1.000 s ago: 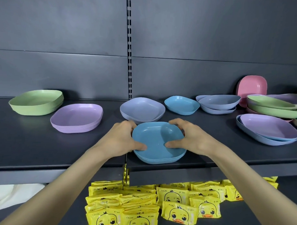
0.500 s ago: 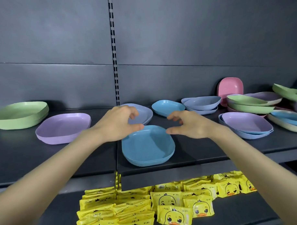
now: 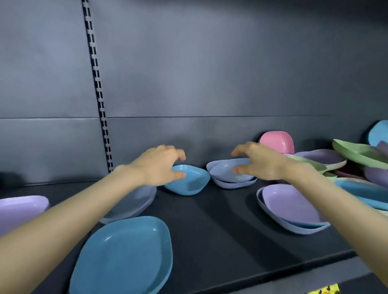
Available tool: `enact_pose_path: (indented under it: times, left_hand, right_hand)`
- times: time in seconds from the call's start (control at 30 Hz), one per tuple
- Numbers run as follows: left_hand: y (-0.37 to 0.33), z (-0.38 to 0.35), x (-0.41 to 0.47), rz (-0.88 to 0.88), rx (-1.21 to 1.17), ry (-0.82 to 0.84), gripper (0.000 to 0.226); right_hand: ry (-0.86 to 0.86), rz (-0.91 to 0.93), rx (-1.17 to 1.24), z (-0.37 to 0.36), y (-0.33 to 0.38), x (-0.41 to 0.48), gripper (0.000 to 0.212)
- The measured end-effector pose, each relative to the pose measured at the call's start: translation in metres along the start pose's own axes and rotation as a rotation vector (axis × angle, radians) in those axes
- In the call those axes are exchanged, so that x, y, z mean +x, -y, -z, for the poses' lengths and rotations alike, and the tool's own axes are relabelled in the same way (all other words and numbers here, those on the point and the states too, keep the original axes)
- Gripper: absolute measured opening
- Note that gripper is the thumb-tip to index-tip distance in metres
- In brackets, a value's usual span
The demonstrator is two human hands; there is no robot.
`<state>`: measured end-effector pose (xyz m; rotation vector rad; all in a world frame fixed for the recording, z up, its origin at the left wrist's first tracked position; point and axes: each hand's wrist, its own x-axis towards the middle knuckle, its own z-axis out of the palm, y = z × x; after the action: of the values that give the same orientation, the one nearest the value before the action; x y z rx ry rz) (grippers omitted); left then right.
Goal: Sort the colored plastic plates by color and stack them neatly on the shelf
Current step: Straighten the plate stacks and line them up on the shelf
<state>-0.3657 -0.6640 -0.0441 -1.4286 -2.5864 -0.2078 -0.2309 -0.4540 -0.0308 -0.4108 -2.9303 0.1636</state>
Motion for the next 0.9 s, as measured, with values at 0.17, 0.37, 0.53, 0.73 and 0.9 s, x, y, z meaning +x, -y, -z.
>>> enact_pose_path:
  times: [0.17,0.37,0.53,0.73,0.9]
  left_hand:
    - [-0.003,-0.019,0.043,0.09,-0.012,0.045,0.047]
    - [0.001,-0.045,0.075,0.213,-0.041,0.139,0.052]
    - [0.011,-0.057,0.092,0.284,-0.061,0.202,0.068]
    - [0.021,-0.066,0.103,0.334,-0.085,0.26,0.087]
    - [0.026,-0.073,0.105,0.363,-0.088,0.295,0.081]
  right_hand:
    - [0.057,0.04,-0.011,-0.001,-0.049,0.034,0.048]
    - [0.13,0.111,-0.007,-0.009,-0.083,0.073,0.051]
    - [0.171,0.121,-0.002,-0.016,-0.096,0.101,0.06]
    - [0.24,0.118,-0.051,-0.024,-0.101,0.117,0.072]
    - [0.28,0.115,-0.079,-0.026,-0.103,0.124,0.079]
